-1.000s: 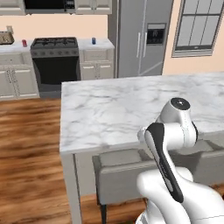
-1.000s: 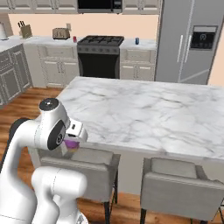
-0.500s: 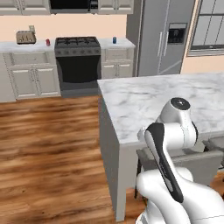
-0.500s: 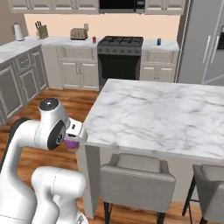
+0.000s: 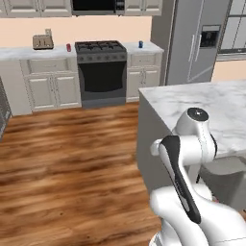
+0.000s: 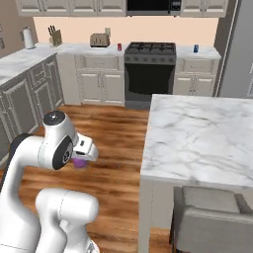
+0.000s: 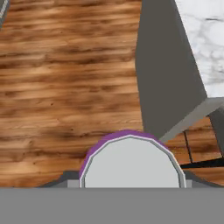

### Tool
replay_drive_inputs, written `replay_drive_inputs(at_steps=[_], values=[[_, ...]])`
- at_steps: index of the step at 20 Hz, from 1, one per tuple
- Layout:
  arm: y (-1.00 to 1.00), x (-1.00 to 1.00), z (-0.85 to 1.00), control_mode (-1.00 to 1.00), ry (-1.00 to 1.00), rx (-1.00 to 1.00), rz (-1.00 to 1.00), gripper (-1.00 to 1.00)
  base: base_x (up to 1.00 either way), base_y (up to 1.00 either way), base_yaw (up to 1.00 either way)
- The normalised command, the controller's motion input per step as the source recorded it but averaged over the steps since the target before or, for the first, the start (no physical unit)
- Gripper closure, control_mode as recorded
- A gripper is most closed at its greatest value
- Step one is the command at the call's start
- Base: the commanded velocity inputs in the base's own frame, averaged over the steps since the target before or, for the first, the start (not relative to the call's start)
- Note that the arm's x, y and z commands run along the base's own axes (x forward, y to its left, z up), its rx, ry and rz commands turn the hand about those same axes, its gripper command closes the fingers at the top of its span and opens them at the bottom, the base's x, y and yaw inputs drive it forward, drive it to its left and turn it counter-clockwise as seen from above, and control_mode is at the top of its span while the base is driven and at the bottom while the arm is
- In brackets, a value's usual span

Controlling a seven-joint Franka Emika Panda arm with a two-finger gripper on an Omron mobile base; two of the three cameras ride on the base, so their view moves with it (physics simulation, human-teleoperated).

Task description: Four empty soda cans are scattered around the kitchen. Gather all the cans and cluster them next to the stove for recycling.

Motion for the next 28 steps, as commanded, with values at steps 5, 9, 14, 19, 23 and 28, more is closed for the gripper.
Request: replay_drive_inputs(at_steps=[5,9,14,19,23,28], values=[[0.00,0.00,0.00,1.00,0.00,0.00,0.00,1.00,1.00,0.49,-0.17],[0.00,0.00,0.00,1.00,0.00,0.00,0.00,1.00,1.00,0.02,-0.06],[0.00,0.00,0.00,1.00,0.00,0.00,0.00,1.00,1.00,-0.04,-0.07],[0.00,0.00,0.00,1.00,0.00,0.00,0.00,1.00,1.00,-0.01,-0.11],[0.00,0.00,0.00,1.00,0.00,0.00,0.00,1.00,1.00,0.00,-0.19],[0.00,0.00,0.00,1.00,0.00,0.00,0.00,1.00,1.00,0.00,-0.18]])
